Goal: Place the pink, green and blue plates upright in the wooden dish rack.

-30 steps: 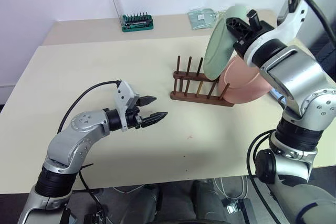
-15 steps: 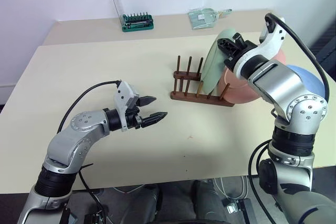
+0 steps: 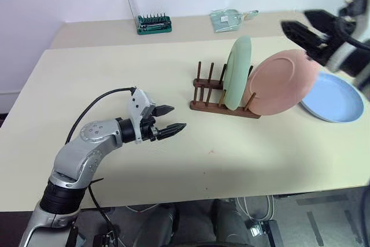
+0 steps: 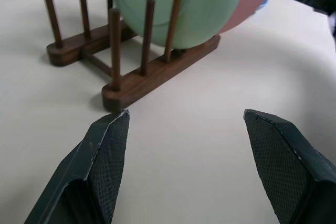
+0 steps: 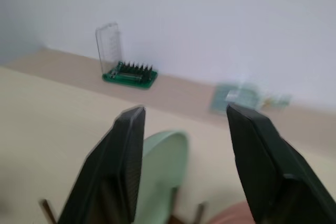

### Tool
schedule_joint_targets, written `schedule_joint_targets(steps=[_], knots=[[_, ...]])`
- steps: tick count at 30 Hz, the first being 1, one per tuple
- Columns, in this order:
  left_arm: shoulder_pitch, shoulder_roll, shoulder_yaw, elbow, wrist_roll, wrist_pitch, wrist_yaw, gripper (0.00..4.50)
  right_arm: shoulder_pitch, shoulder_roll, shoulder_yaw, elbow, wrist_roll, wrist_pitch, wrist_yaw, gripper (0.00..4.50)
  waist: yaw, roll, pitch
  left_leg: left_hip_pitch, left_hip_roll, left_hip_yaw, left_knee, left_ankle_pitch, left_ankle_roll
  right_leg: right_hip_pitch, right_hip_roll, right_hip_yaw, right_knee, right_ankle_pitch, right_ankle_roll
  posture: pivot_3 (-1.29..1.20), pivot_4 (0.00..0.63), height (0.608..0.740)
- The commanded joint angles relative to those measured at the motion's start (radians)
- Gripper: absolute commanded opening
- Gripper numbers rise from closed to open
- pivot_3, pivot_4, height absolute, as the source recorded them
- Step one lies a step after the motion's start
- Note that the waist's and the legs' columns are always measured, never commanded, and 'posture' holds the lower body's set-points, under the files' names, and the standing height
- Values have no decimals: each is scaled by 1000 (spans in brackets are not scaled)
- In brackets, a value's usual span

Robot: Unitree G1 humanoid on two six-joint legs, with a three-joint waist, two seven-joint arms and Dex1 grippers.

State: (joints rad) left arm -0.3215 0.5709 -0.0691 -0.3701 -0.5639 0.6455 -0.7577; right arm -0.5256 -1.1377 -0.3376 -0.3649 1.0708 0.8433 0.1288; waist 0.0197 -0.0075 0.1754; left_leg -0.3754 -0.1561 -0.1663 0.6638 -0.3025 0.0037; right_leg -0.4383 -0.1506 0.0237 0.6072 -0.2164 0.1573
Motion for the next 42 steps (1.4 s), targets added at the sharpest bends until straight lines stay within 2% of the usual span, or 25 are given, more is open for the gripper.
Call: schedule_joint_targets(steps=[1,2,5,8,10,15,19,24,27,28,34,40,42], knots=[[-34,-5,-9,-5,9,-18,-17,3597,183,-69,-317,64,-119,-21,266,4229,7,1,0,0,-1,0,0,0,1,1,0,0,-1,0,0,0,150,740],[-40,-7,-13,-1,8,-17,-26,3597,275,-74,-388,70,-185,-30,325,4477,7,1,0,0,0,1,0,-1,1,1,0,0,-2,1,1,0,150,740],[-58,-7,-33,13,4,-16,-62,3597,556,-43,-517,58,-366,-87,490,4477,16,2,-1,1,2,2,0,-1,1,1,1,1,-3,1,1,0,150,740],[-76,-4,-54,23,13,-16,-91,3597,741,-10,-506,27,-490,-166,590,4477,16,2,-1,2,2,4,0,-1,1,2,1,1,-3,1,1,0,150,740],[-90,-5,-69,27,17,-21,-111,3597,787,10,-414,20,-559,-233,600,4477,15,3,-1,3,2,5,0,-2,3,2,0,2,-3,2,2,0,150,740],[-113,-19,-80,45,29,-27,-117,3597,639,38,-92,198,-810,-424,488,4477,7,3,-1,3,2,5,2,-1,1,4,0,2,-4,2,2,0,150,740],[-115,-28,-80,42,36,-25,-114,3597,482,77,75,383,-957,-551,436,4477,8,3,0,3,2,4,1,0,0,4,1,2,-4,2,2,0,150,740],[-98,-28,-69,16,37,-18,-101,3597,264,149,246,721,-1089,-667,422,4477,6,3,0,2,2,4,1,0,0,3,1,2,-6,3,1,0,150,740],[-86,-26,-61,4,39,-16,-88,3597,166,171,296,893,-1149,-742,401,3640,-1,3,-1,3,2,3,1,0,0,5,1,2,-6,4,1,0,150,740],[-81,-24,-57,-3,38,-15,-84,3597,143,172,307,932,-1163,-760,397,3225,-2,3,-1,3,2,3,1,0,0,5,1,1,-7,4,1,0,150,740],[-58,-19,-46,-24,35,-10,-63,3597,90,169,316,1021,-1190,-823,389,51,-6,3,-1,3,2,2,1,0,0,5,1,1,-7,4,1,0,150,740],[-52,-15,-41,-28,36,-9,-53,3597,143,138,238,863,-1201,-835,302,14,-7,5,-1,3,2,3,1,0,0,4,1,1,-7,4,1,0,150,740],[-59,-10,-28,-6,47,-20,-46,3597,166,86,136,679,-1231,-791,236,14,-7,9,-1,2,2,3,1,0,0,4,1,1,-7,4,1,0,150,740]])
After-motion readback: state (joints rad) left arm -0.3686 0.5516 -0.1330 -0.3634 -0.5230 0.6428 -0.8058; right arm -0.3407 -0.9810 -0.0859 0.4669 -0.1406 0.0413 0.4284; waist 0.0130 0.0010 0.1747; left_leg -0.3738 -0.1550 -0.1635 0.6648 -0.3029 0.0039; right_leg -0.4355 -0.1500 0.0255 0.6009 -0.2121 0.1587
